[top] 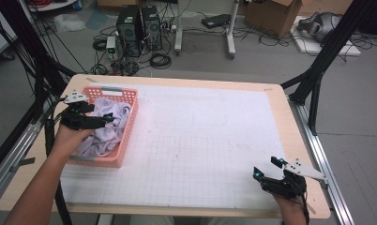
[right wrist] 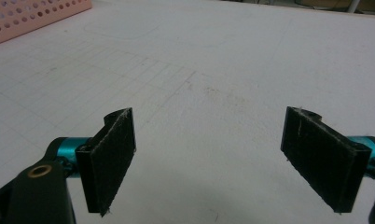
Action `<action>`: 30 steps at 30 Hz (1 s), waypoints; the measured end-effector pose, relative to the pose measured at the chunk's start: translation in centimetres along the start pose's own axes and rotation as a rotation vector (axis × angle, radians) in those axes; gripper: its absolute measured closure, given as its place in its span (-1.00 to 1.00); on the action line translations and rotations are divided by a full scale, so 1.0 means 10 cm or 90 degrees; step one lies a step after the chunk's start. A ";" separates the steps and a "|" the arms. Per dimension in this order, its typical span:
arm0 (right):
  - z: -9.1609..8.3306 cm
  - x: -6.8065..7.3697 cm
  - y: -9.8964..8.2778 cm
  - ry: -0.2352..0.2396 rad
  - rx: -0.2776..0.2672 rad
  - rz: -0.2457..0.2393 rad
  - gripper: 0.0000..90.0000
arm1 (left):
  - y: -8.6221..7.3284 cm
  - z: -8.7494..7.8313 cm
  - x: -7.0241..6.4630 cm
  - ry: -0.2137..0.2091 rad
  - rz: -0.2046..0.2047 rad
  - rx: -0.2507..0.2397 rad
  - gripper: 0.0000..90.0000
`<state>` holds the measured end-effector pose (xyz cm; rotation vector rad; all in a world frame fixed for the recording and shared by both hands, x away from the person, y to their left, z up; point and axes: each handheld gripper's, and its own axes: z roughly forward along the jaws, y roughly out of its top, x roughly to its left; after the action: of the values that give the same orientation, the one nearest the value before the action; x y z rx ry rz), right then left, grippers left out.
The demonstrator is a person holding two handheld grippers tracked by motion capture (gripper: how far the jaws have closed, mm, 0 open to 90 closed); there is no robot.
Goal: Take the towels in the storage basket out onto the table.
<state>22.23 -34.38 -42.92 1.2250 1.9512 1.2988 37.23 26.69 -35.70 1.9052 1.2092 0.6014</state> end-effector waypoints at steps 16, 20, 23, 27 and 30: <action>-0.01 -0.01 -0.01 -0.002 0.002 -0.001 -0.63 | -0.20 0.61 0.08 -0.006 -0.045 0.253 -0.73; -0.02 0.00 -0.02 -0.004 0.005 0.001 -0.63 | -0.24 0.71 0.05 -0.002 -0.016 0.287 -0.84; -0.02 -0.02 -0.03 -0.006 0.004 -0.002 -0.63 | -0.25 0.73 0.00 0.008 -0.004 0.294 -0.89; -0.02 -0.03 -0.03 -0.007 0.001 0.003 -0.63 | -0.27 0.73 -0.04 0.014 0.007 0.299 -0.92; -0.03 -0.05 -0.04 -0.008 0.004 0.006 -0.63 | -0.30 0.75 -0.02 0.007 -0.001 0.295 -0.95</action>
<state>22.08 -34.99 -43.16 1.2438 1.9440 1.2877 41.00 24.54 -42.50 2.2800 1.4508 0.3474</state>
